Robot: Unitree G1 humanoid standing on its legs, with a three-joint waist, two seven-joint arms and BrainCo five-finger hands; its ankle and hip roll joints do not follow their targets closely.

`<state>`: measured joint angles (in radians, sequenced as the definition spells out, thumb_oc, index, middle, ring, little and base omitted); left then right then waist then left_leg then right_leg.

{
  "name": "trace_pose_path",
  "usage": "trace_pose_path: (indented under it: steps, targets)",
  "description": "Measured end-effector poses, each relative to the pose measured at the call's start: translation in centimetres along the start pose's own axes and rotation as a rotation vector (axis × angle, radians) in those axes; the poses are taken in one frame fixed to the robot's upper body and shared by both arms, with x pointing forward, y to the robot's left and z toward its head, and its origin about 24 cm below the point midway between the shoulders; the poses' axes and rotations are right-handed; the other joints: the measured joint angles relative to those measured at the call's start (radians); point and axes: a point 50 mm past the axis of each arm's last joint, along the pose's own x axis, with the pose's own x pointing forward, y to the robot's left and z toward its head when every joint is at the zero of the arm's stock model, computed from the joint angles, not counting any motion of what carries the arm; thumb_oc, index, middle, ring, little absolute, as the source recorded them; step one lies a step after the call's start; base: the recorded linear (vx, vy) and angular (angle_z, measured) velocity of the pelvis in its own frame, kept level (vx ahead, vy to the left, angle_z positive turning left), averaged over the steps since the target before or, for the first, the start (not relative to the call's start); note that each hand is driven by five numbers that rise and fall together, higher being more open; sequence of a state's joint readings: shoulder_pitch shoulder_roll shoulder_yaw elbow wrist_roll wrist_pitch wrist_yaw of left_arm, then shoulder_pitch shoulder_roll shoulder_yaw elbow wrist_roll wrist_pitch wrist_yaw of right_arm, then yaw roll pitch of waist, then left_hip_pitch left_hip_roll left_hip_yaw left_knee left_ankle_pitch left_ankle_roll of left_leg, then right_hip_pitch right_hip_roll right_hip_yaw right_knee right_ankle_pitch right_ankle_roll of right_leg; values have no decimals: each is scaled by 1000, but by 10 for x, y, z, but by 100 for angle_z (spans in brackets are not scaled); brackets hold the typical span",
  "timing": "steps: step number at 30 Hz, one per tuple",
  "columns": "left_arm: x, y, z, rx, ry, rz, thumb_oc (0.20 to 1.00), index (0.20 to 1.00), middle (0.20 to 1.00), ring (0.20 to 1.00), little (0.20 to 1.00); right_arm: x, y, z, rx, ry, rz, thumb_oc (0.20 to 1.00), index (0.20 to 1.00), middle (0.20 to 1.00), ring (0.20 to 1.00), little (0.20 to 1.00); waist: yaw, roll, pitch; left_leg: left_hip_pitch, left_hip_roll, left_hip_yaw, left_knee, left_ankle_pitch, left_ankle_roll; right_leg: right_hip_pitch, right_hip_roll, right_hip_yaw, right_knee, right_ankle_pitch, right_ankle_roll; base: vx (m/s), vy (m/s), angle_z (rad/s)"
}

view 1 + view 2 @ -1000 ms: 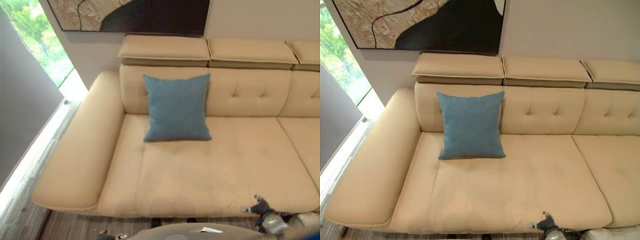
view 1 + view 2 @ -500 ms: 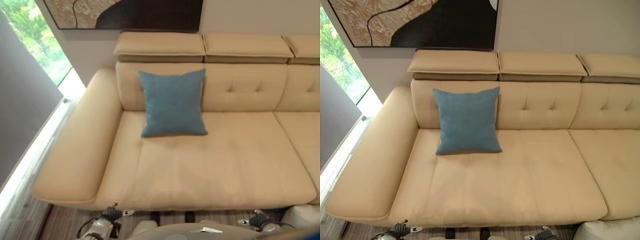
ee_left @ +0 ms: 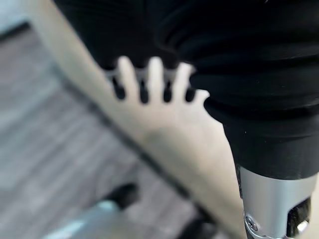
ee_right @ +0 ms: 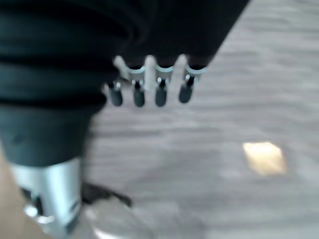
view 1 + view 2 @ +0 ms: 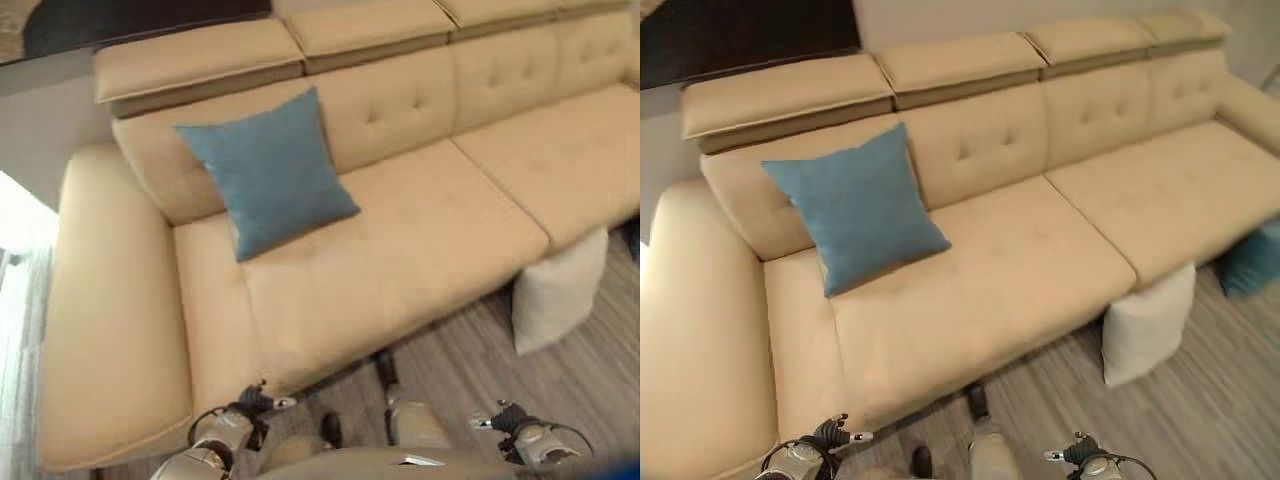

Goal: Pick up all the scattered cushions and arrange them neatly on the sofa.

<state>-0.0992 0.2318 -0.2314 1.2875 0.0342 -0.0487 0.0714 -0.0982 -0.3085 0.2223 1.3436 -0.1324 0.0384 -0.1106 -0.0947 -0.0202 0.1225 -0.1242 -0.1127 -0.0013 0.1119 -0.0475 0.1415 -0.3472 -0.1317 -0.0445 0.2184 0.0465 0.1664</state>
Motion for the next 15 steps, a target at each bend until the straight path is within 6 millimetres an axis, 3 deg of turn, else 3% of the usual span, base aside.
trace_pose_path:
  steps: [3, 6, 8, 9, 10, 11, 13, 14, 15]
  targets:
    - [-4, 5, -23, 19, 64, 11, 1000, 1000, 1000, 1000, 1000, 0, -1, -2, -22, 6, -4, 1000, 1000, 1000, 1000, 1000, 45, 28, -13, 7, 53, 68, -81, 77, 1, 75, -3, -85, 249, -135, -32, -213, -11, -72]
    - [-9, 4, -45, 23, 123, 9, 1000, 1000, 1000, 1000, 1000, 1, -2, 10, -27, -32, -8, 1000, 1000, 1000, 1000, 1000, 124, 33, -33, 0, 104, 165, -142, 120, -21, 214, -45, -207, 239, -205, -37, -118, -81, -109]
    - [-10, 4, -48, 24, 132, 9, 1000, 1000, 1000, 1000, 1000, 1, -1, 14, -25, -46, -9, 1000, 1000, 1000, 1000, 1000, 140, 26, -37, -3, 108, 181, -149, 127, -35, 259, -59, -233, 202, -217, -37, -52, -91, -69]
    - [-12, 14, -56, 34, 147, 31, 1000, 1000, 1000, 1000, 1000, -1, 12, 18, -17, -59, 21, 1000, 1000, 1000, 1000, 1000, 145, -36, -83, -38, 92, 178, -168, 168, -111, 399, -42, -221, -86, -247, -13, -69, -140, -42]
    - [-11, 11, -50, 30, 135, 27, 1000, 1000, 1000, 1000, 1000, -1, 10, 16, -15, -52, 15, 1000, 1000, 1000, 1000, 1000, 134, -23, -89, -44, 108, 160, -180, 187, -133, 422, -11, -222, -159, -230, -45, -88, -182, -49]
    - [-9, 10, -44, 30, 106, 23, 1000, 1000, 1000, 1000, 1000, -1, 10, 12, -15, -45, 13, 1000, 1000, 1000, 1000, 1000, 132, -21, -92, -44, 122, 126, -197, 175, -188, 412, 12, -213, -180, -210, -67, -76, -156, -14]
    - [-8, 7, -38, 33, 88, 15, 1000, 1000, 1000, 1000, 1000, -1, 9, 0, -14, -20, 10, 1000, 1000, 1000, 1000, 1000, 125, -1, -98, -58, 160, 117, -182, 186, -212, 405, 62, -184, -187, -192, -101, -55, -93, -22]
    - [-8, 8, -36, 35, 82, 17, 1000, 1000, 1000, 1000, 1000, -2, 11, -6, -15, -7, 13, 1000, 1000, 1000, 1000, 1000, 110, 4, -100, -72, 174, 95, -169, 166, -239, 400, 80, -185, -192, -187, -123, -42, -65, -17]
    - [-6, 11, -30, 36, 72, 24, 1000, 1000, 1000, 1000, 1000, -3, 15, -12, -15, 8, 21, 1000, 1000, 1000, 1000, 1000, 95, -32, -97, -78, 168, 98, -143, 118, -265, 398, 67, -189, -210, -166, -157, -66, -58, -31]
